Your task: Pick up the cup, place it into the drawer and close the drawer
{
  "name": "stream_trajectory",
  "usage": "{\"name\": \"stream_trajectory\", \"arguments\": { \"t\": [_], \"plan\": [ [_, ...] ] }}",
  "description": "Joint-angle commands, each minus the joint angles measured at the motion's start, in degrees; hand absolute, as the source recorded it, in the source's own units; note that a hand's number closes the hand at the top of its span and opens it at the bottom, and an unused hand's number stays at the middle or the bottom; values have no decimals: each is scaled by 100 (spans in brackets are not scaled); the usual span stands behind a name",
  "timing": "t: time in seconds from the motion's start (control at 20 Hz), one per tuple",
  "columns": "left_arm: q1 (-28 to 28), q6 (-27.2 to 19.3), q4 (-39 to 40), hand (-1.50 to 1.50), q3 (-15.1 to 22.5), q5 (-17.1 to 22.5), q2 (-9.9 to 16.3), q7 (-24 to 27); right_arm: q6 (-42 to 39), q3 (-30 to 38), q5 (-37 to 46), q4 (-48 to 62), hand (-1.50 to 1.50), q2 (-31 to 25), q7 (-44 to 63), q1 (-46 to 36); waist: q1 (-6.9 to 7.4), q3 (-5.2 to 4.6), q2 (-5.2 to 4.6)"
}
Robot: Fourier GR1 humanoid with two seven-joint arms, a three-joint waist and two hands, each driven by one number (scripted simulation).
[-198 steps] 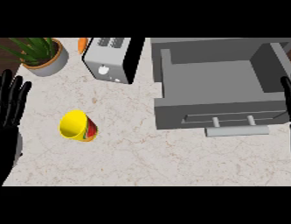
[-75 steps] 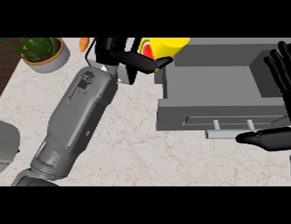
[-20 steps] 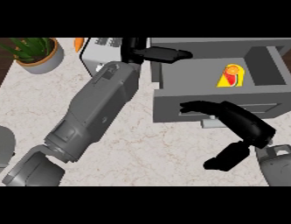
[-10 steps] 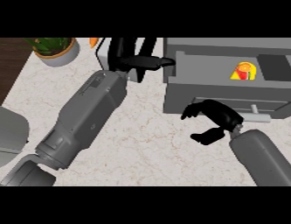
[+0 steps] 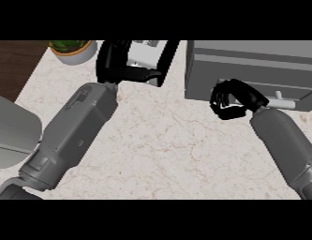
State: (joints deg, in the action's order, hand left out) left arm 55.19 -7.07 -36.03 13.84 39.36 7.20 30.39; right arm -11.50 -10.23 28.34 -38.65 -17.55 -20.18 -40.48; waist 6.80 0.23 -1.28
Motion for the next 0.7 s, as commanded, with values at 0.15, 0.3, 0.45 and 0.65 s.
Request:
{"name": "stream_trajectory", "arguments": {
  "t": [0.15,0.3,0.45,0.65],
  "plan": [
    [-295,307,-417,-150,35,33,306,-172,345,760,-238,1040,150,-362,-191,-1126,308,8,-79],
    [-531,342,-394,-150,91,-40,358,-70,193,978,-422,1109,150,-569,-51,-1323,284,2,-97],
    [-577,568,-515,-150,89,31,518,-259,144,1087,-543,1071,150,-665,-46,-1318,428,5,-101],
    [-542,614,-584,-150,146,9,460,-293,-166,1145,-664,955,150,-874,-32,-1425,415,3,-132]
  ]
}}
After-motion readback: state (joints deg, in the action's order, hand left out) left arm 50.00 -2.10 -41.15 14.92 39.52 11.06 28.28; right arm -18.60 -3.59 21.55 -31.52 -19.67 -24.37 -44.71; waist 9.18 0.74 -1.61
